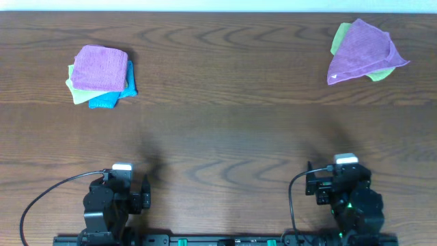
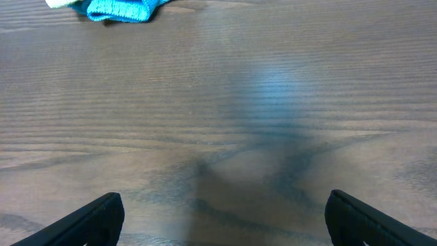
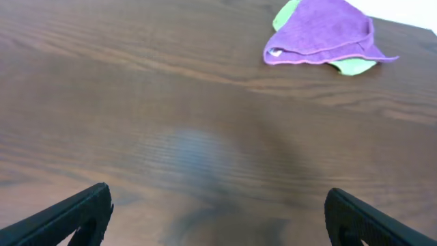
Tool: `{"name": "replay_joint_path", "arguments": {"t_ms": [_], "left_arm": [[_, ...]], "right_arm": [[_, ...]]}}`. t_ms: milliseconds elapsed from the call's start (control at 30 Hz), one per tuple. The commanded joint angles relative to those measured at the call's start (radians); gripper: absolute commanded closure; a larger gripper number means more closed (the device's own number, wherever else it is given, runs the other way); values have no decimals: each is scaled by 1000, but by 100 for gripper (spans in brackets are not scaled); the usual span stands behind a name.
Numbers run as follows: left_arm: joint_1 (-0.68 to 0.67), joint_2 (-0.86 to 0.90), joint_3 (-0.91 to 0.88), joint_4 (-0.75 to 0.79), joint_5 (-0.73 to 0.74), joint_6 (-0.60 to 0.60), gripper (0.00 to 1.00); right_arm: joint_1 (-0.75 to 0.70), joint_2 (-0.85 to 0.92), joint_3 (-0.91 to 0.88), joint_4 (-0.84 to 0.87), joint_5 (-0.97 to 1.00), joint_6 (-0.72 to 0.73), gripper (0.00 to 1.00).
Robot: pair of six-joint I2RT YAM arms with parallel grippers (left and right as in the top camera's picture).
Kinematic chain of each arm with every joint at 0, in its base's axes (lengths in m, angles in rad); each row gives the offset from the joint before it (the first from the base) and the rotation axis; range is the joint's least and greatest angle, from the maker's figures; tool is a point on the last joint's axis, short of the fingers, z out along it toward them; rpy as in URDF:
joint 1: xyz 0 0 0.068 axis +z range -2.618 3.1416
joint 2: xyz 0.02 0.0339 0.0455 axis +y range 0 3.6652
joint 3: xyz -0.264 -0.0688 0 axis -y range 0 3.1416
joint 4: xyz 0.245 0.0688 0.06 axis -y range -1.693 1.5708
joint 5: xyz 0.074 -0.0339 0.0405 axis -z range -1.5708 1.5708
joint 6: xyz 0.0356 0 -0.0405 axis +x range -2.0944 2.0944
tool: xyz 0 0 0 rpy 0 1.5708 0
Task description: Fold the cloth
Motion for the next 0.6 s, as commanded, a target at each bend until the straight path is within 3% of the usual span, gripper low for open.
{"name": "replay_joint_path", "arguments": {"t_ms": [0, 300, 567], "left_arm": [[6, -8, -42, -42, -26, 14, 5], [6, -8, -42, -42, -26, 14, 5], [6, -8, -41, -42, -26, 14, 5]], "right_arm": [[-13, -26, -63, 37, -59, -52, 1], [-53, -26, -119, 84, -68, -116, 1], [-116, -58, -117, 0, -67, -110, 1]]}}
